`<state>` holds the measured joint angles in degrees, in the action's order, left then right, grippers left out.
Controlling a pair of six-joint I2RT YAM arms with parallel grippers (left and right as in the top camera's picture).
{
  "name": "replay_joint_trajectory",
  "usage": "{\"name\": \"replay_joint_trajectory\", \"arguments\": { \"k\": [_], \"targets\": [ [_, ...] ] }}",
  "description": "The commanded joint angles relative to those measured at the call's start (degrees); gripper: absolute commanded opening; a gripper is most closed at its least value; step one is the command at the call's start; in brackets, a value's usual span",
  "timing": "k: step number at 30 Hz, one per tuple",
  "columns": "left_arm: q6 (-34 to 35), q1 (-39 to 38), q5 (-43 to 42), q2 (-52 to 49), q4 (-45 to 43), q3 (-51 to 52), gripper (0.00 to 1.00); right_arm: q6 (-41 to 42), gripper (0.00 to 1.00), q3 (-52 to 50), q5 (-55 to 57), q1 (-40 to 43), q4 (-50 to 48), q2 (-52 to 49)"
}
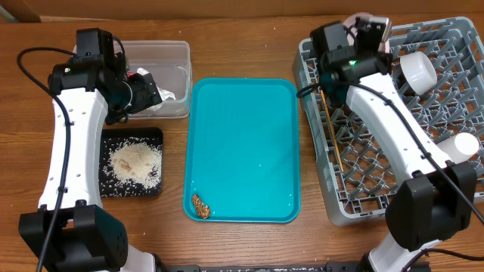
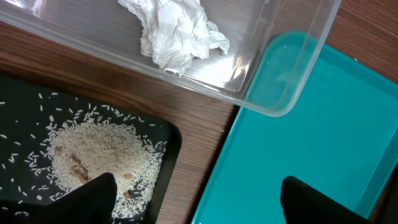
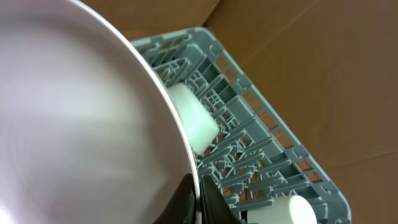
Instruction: Sort waste into correct bins and load items into the dishwasher
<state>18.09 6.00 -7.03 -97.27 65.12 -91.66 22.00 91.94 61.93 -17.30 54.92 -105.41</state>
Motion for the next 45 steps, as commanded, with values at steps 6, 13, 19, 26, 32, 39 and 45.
{"name": "replay_joint_trajectory", "arguments": {
  "k": [6, 13, 19, 26, 32, 39, 45],
  "targets": [
    [0.4, -0.5, 0.0, 1.4, -0.2, -1.1, 0.86, 2.1, 0.04, -2.4, 1.5, -1.9, -1.4, -0.2],
    [0.4, -0.5, 0.0, 1.4, -0.3, -1.1, 0.86, 2.0, 0.04, -2.4, 7.6, -2.9, -4.8, -0.2],
    [0.4, -0.5, -0.1, 1.4, -0.3, -1.1, 0.86, 1.6, 0.04, -2.4, 15.0, -2.8, -7.5, -0.2],
    [0.3, -0.5, 0.0, 1.4, 0.2, -1.1, 0.86, 0.1, 0.04, -2.4, 9.3, -2.9, -8.1, -0.2],
    [0.3, -0.5, 0.0, 1.4, 0.2, -1.1, 0.86, 0.1, 0.04, -2.5, 8.4, -2.9, -8.2, -0.2],
    [0.3, -0.5, 0.0, 1.4, 0.3, -1.1, 0.86, 0.1, 0.04, -3.6, 6.5, -2.9, -8.6, -0.2],
    [0.3, -0.5, 0.0, 1.4, 0.4, -1.1, 0.86, 0.1, 0.04, -6.2, 6.5, -2.9, -10.5, -0.2]
  ]
}}
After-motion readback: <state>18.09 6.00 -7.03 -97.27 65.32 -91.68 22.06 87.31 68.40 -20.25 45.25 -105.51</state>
